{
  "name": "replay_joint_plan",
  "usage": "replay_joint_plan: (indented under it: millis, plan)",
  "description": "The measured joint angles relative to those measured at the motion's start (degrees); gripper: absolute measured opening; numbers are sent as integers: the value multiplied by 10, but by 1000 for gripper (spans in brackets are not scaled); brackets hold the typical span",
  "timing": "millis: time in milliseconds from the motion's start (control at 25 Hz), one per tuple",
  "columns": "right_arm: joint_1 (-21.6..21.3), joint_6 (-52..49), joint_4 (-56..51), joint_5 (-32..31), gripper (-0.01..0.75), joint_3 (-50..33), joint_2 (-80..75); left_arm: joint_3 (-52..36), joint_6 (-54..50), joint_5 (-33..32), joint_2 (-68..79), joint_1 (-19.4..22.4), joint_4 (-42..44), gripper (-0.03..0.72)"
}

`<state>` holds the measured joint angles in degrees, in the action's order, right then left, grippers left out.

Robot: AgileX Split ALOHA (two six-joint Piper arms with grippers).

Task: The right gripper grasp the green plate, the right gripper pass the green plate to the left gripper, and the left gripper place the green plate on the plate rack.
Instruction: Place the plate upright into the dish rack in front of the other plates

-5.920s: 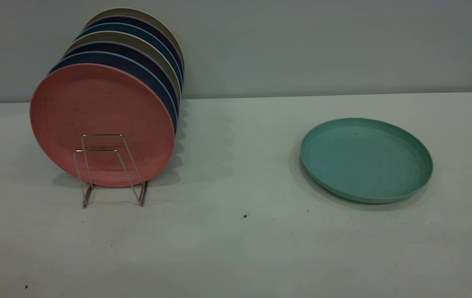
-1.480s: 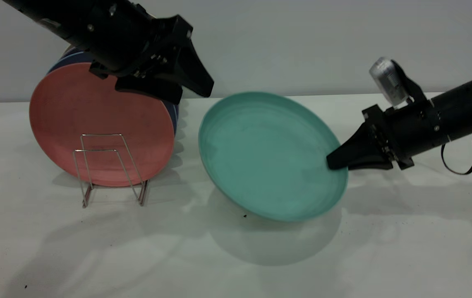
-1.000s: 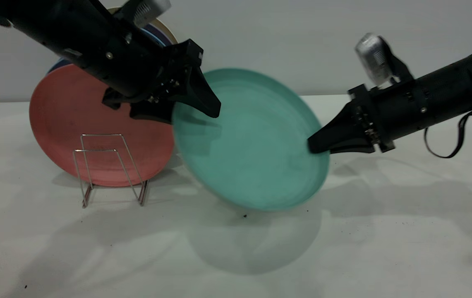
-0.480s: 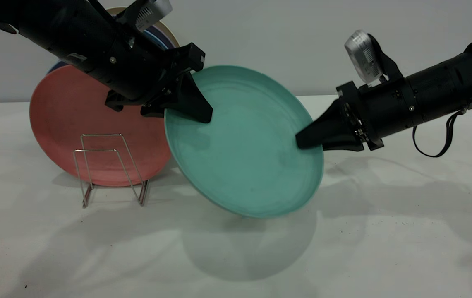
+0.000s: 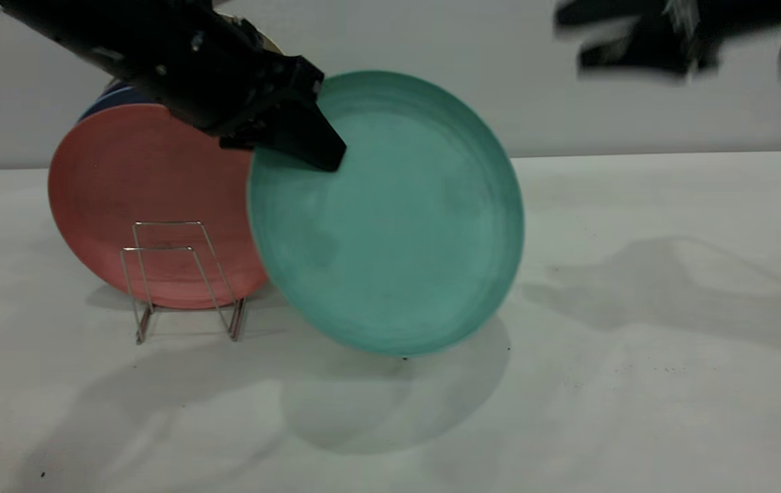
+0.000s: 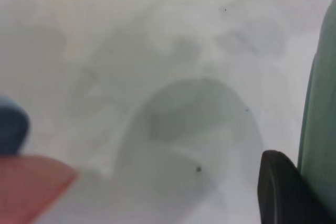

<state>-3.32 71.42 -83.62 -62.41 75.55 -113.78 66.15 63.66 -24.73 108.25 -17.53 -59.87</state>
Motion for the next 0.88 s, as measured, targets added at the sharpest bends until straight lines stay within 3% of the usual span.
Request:
replay_joint_plan:
  millis: [440,640,880]
  plan:
    - [-1,-214,290,-66,469,-6,318,0,57,-35,-168,13,375,101]
    - [-1,-301,409,-76,465,-66,464,0,88,-80,-211,78,429,101]
    - [-1,-356,478,-81,465,-216,628,0,260,-112,-219,168,403,101]
